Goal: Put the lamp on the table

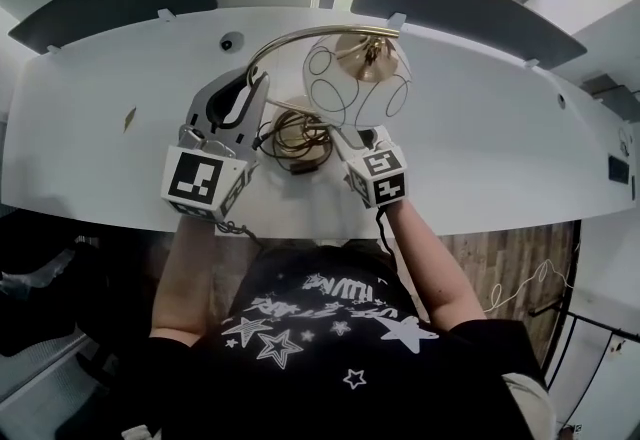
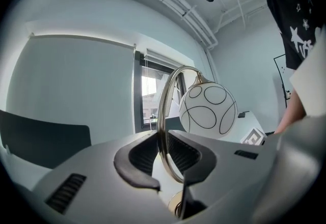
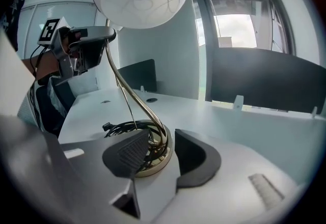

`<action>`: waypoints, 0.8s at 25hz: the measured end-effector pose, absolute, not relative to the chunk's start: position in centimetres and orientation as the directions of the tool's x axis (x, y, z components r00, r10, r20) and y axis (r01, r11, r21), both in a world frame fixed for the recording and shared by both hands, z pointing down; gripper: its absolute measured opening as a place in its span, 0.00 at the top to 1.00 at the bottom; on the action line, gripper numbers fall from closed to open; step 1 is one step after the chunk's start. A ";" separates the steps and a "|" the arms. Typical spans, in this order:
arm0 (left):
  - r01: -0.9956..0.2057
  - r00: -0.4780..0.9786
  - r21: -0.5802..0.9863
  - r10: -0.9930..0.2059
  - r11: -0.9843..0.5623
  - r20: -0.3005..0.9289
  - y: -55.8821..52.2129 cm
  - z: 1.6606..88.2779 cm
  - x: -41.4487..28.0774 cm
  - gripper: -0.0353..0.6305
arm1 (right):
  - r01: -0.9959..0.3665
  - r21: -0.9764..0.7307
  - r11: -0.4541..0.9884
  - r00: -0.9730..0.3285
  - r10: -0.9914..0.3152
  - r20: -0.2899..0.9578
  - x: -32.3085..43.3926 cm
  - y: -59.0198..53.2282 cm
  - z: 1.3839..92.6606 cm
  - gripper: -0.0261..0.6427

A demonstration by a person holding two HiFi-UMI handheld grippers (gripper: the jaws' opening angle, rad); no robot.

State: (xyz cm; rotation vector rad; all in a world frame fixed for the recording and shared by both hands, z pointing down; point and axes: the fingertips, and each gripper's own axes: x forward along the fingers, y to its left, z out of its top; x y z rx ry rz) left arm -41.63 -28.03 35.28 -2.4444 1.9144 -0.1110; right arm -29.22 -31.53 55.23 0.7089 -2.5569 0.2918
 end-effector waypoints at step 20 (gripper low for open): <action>-0.995 0.090 -0.040 -0.993 -0.093 0.076 -24.3 37.2 -39.8 0.64 | -0.465 -0.140 0.874 -0.828 -0.374 0.418 -24.2 -28.2 51.6 0.68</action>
